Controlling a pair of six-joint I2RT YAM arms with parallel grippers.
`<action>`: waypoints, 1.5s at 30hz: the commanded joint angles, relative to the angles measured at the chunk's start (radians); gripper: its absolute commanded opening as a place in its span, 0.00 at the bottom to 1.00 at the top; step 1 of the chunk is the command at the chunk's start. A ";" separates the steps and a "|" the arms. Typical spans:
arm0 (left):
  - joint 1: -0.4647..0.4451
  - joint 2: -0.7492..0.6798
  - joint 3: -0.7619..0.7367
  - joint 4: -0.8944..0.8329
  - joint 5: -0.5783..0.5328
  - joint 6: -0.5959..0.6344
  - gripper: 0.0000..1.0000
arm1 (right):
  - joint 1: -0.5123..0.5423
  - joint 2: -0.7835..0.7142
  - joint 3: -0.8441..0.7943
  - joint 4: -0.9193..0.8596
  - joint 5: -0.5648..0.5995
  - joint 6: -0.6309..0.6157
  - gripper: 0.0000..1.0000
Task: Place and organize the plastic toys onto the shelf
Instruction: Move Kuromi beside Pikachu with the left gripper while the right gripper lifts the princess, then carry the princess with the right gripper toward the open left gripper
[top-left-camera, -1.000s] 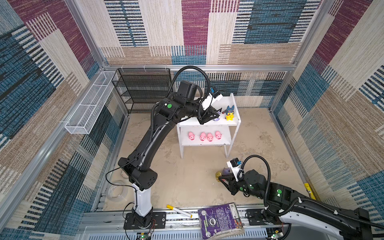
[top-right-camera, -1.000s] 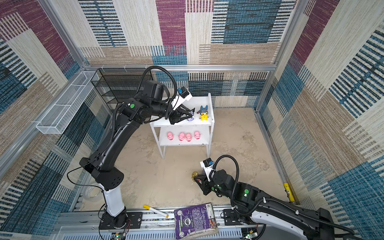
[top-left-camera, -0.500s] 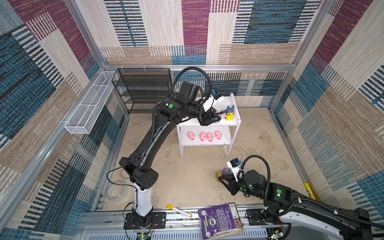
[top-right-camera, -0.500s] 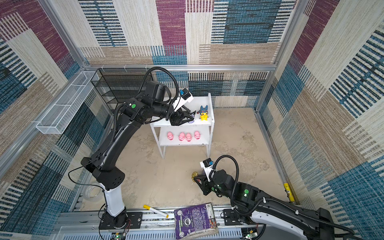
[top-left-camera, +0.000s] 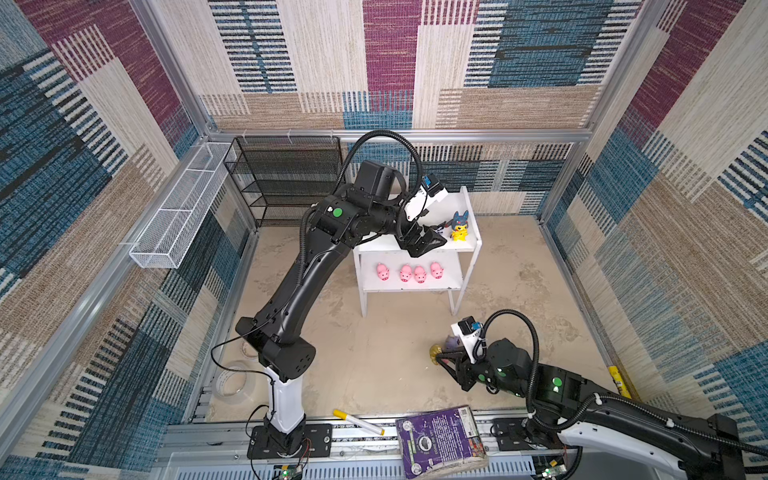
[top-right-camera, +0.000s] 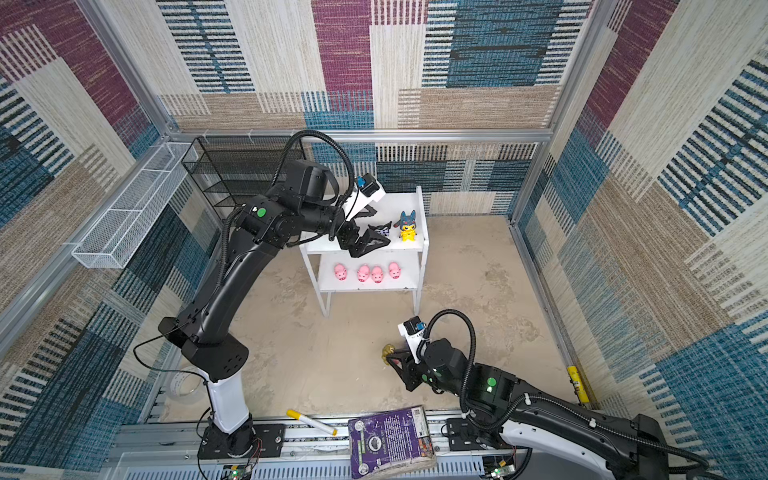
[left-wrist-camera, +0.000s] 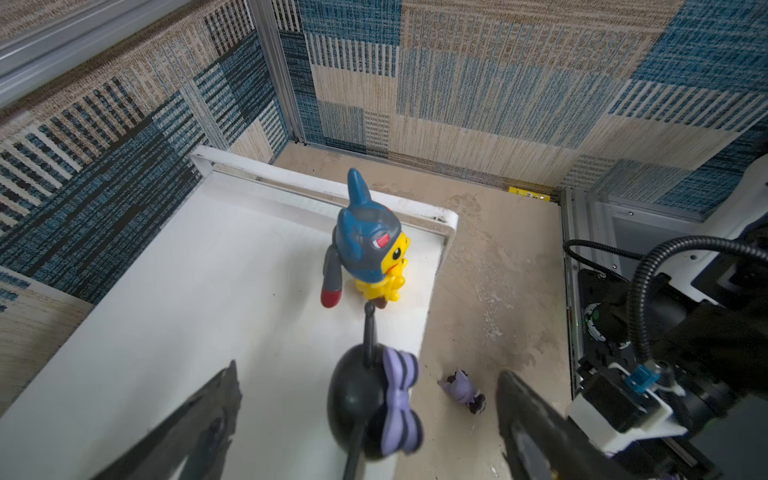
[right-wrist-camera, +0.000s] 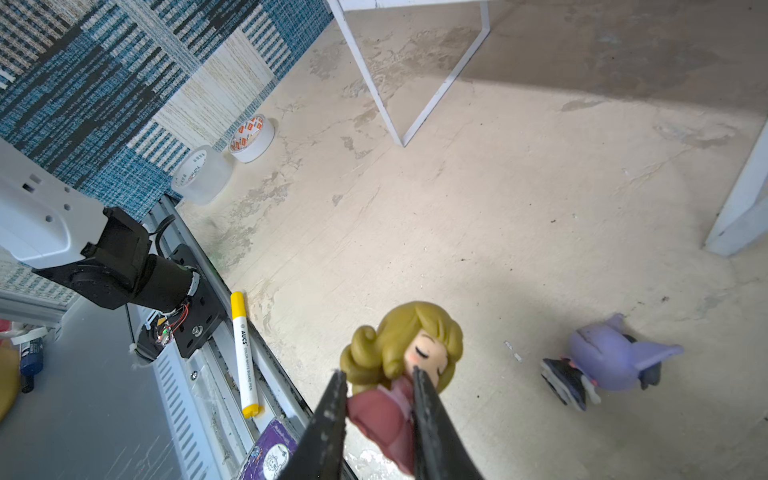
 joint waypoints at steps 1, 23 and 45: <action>0.002 -0.060 -0.012 0.004 -0.034 0.007 0.98 | 0.000 0.014 0.029 0.059 -0.022 -0.061 0.22; 0.022 -0.800 -0.891 0.009 0.020 -0.412 0.98 | 0.082 0.093 0.177 0.284 -0.092 -0.483 0.23; 0.018 -0.980 -1.328 0.206 0.313 -0.731 0.79 | 0.371 0.358 0.285 0.492 0.309 -0.689 0.20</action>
